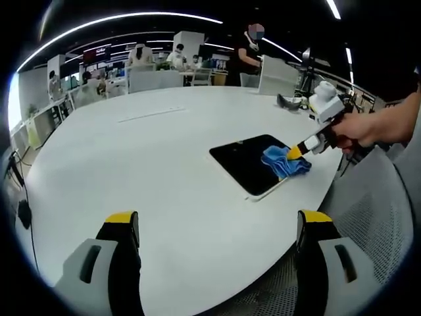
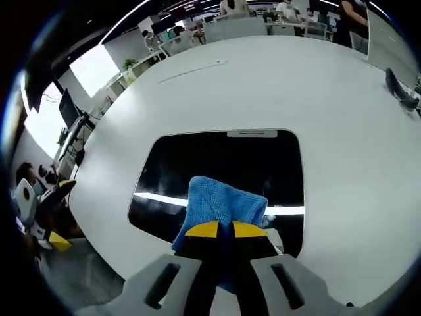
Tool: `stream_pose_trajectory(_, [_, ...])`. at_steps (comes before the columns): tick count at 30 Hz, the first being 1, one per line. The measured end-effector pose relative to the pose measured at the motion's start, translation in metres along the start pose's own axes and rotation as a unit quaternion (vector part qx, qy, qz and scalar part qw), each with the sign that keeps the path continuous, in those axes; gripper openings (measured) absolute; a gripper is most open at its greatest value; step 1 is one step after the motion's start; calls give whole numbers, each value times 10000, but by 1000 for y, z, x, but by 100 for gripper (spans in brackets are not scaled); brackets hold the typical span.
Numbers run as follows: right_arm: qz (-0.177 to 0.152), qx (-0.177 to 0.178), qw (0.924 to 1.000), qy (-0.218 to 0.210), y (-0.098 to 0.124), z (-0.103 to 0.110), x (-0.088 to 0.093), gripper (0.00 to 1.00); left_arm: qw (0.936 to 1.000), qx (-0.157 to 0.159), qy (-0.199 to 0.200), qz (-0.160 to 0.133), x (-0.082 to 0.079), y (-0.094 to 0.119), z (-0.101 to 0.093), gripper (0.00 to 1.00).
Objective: Wipe the mirror surface with the cleaning cloth until all visible marks leave the cleaned area.
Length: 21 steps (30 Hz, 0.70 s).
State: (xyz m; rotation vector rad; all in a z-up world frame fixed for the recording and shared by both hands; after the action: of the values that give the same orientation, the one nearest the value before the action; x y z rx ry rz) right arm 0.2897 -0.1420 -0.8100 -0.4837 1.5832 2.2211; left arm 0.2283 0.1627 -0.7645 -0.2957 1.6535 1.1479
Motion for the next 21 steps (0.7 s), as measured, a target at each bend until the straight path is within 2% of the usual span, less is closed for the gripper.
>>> stream_pose_trajectory(21, [102, -33, 9999, 22, 9, 5, 18, 0, 10000, 31, 11, -34, -1, 1, -1, 99])
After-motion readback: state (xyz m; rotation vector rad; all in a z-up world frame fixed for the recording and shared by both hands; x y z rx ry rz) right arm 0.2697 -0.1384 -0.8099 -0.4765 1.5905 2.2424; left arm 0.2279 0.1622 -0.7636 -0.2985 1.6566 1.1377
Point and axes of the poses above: the point that each gripper's makers call its tool centre point, and the gripper's own axes: y roughly backward along the fingers, z roughly to its left, x roughly out of its underside, the point moved 7 cm from there along y, roughly backward along the fingers, and after that the axes turned 8 degrees about -y, right-handed, at the moved point
